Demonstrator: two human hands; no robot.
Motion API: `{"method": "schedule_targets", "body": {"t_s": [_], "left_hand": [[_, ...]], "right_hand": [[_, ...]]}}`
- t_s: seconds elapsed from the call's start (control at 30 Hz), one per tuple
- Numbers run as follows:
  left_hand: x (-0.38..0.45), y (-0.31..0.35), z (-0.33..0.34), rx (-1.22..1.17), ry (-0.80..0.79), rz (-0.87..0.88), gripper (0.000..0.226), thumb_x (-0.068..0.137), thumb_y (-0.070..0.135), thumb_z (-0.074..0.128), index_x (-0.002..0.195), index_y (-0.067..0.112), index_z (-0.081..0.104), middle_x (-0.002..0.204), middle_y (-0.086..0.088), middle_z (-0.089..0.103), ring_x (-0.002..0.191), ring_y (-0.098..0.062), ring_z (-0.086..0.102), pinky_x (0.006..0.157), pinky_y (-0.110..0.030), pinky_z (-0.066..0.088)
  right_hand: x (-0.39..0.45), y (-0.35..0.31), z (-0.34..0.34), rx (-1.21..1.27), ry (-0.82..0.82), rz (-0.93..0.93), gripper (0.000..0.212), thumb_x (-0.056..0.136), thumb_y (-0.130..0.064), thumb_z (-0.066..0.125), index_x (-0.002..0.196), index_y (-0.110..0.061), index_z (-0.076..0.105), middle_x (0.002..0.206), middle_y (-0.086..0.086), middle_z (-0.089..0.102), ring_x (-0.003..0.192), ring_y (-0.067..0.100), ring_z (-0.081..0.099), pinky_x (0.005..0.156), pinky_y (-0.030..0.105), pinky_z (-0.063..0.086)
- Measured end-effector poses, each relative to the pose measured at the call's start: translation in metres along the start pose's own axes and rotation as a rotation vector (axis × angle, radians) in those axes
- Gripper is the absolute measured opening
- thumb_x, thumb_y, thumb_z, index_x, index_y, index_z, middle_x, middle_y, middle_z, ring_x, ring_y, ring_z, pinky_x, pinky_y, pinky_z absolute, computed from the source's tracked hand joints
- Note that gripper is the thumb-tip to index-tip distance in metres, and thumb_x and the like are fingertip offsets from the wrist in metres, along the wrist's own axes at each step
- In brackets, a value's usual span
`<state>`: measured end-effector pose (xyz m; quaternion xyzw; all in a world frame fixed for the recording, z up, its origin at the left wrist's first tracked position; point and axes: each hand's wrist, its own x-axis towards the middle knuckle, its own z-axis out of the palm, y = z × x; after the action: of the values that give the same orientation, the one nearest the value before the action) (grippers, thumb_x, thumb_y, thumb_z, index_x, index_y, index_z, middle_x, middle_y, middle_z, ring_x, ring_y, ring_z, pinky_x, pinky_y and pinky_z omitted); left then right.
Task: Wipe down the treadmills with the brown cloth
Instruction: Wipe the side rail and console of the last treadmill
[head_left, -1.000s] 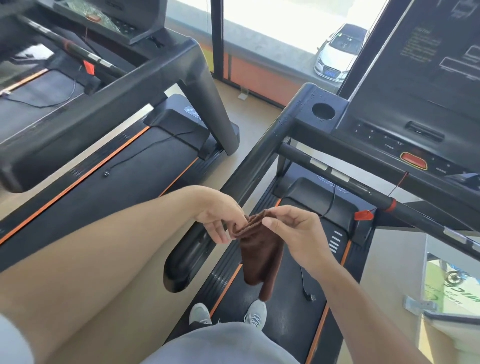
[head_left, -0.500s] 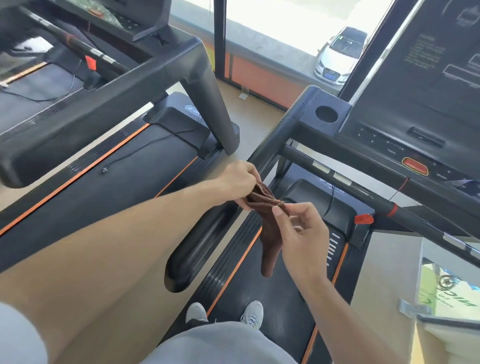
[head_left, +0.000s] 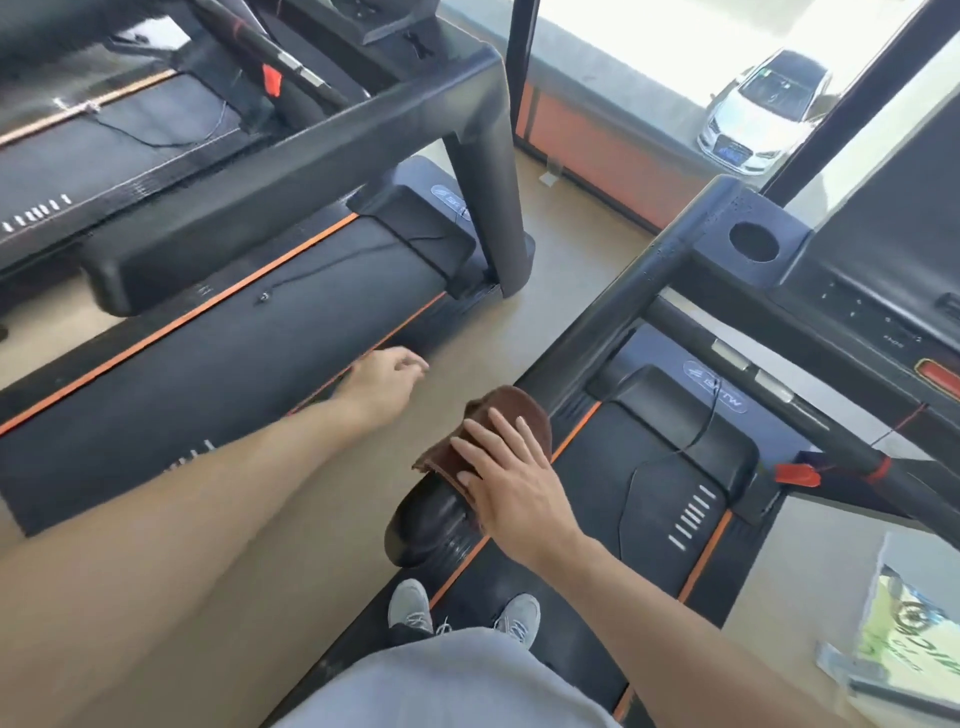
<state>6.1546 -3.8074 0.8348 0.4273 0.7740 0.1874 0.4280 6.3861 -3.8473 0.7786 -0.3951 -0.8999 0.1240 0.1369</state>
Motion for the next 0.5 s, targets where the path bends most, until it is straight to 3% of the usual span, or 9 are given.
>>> {"method": "schedule_targets", "body": {"t_s": [0.07,0.13,0.17,0.2,0.27,0.37,0.5], "left_hand": [[-0.014,-0.01,0.038,-0.175,-0.183,-0.083,0.05,0.103,0.057,0.041,0.121,0.021,0.072,0.123,0.001,0.071,0.115,-0.021,0.065,0.102,-0.034,0.05],[-0.021,-0.009,0.064,-0.285,-0.265,-0.148,0.084,0.086,0.088,0.034,0.126,0.024,0.072,0.131,0.003,0.067,0.122,-0.019,0.061,0.114,-0.034,0.04],[-0.023,-0.006,0.071,-0.319,-0.281,-0.153,0.084,0.085,0.089,0.03,0.128,0.028,0.07,0.132,0.007,0.064,0.122,-0.015,0.057,0.116,-0.029,0.032],[-0.023,-0.001,0.074,-0.345,-0.279,-0.16,0.071,0.094,0.08,0.029,0.129,0.031,0.067,0.125,0.011,0.062,0.117,-0.012,0.055,0.111,-0.024,0.029],[-0.014,0.008,0.076,-0.414,-0.299,-0.201,0.053,0.101,0.07,0.032,0.119,0.036,0.068,0.11,0.009,0.065,0.107,-0.011,0.058,0.108,-0.026,0.034],[0.015,0.015,0.084,-0.448,-0.354,-0.171,0.079,0.08,0.093,0.035,0.119,0.036,0.073,0.124,0.002,0.07,0.12,-0.017,0.062,0.117,-0.04,0.039],[0.042,0.044,0.091,-0.469,-0.407,-0.143,0.066,0.103,0.068,0.025,0.132,0.027,0.067,0.127,0.002,0.071,0.123,-0.014,0.063,0.115,-0.037,0.041]], "right_hand": [[-0.001,0.007,0.01,-0.012,0.002,-0.031,0.043,0.11,-0.041,0.039,0.144,-0.024,0.06,0.155,-0.004,0.052,0.153,0.025,0.035,0.127,0.049,0.021],[0.009,0.013,0.011,-0.041,0.011,-0.034,0.043,0.111,-0.042,0.038,0.145,-0.026,0.059,0.155,-0.006,0.051,0.153,0.023,0.033,0.128,0.046,0.017],[0.016,0.016,0.01,-0.044,0.006,-0.028,0.043,0.11,-0.043,0.038,0.143,-0.027,0.06,0.154,-0.007,0.052,0.152,0.022,0.035,0.128,0.045,0.018],[0.023,0.021,0.009,-0.044,0.006,-0.023,0.041,0.11,-0.042,0.039,0.141,-0.027,0.061,0.151,-0.007,0.054,0.15,0.022,0.037,0.128,0.045,0.019],[0.034,0.033,0.006,-0.043,0.023,-0.016,0.039,0.109,-0.04,0.04,0.135,-0.027,0.065,0.145,-0.006,0.059,0.146,0.023,0.042,0.127,0.045,0.021],[0.046,0.055,0.0,-0.043,0.033,-0.011,0.04,0.109,-0.04,0.038,0.134,-0.026,0.067,0.139,-0.006,0.063,0.143,0.022,0.045,0.127,0.042,0.021],[0.066,0.093,-0.013,-0.023,-0.014,0.002,0.04,0.109,-0.041,0.037,0.132,-0.029,0.067,0.136,-0.007,0.064,0.143,0.021,0.045,0.126,0.041,0.02]]}}
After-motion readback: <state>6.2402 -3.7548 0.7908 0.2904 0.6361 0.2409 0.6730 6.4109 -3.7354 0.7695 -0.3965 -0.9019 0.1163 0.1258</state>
